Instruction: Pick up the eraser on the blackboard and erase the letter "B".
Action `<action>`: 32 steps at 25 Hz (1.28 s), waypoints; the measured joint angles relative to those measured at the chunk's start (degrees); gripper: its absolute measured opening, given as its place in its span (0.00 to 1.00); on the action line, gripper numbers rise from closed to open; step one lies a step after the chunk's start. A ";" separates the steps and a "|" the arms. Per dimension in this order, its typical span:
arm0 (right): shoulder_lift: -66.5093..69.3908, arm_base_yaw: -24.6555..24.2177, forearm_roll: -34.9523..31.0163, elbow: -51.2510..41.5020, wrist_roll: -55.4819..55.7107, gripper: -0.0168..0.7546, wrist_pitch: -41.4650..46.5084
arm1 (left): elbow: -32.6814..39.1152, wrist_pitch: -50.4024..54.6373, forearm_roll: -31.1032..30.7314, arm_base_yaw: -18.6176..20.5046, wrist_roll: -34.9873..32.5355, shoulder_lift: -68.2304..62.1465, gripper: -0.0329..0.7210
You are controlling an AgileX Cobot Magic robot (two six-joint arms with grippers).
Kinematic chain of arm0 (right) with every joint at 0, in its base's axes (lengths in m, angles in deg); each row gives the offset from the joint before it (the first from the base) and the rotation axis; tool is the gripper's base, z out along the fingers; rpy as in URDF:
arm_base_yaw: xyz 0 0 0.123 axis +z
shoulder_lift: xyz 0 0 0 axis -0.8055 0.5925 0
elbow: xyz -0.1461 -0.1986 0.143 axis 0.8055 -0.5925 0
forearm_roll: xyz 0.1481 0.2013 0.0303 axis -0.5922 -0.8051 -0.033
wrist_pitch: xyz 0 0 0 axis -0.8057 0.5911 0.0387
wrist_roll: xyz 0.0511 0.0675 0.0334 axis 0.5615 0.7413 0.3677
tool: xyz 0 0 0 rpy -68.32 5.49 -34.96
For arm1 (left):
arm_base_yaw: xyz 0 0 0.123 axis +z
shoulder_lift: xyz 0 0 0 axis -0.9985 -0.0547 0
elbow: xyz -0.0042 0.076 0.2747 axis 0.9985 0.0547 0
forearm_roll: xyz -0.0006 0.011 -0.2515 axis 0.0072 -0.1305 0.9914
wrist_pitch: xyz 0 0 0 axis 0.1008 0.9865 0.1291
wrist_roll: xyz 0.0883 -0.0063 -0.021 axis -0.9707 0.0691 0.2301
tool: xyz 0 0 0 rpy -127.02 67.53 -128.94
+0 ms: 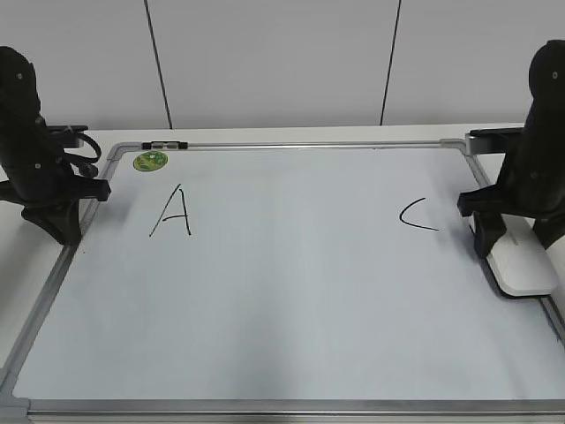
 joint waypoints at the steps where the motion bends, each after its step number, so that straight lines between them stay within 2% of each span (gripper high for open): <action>1: 0.40 0.00 -0.27 0.44 -0.09 0.69 0.00 | 0.00 0.00 0.00 0.00 0.00 0.00 0.09; 17: 0.95 0.00 -1.01 1.87 -0.32 0.70 0.19 | 0.00 0.00 0.00 0.00 0.00 0.00 0.09; 23: 0.95 0.00 -1.04 2.11 -0.32 0.79 0.19 | 0.00 0.00 0.00 0.00 0.00 0.00 0.09; 32: 0.95 0.00 -1.04 2.33 -0.32 0.81 0.22 | 0.00 0.00 0.00 0.00 0.00 0.00 0.09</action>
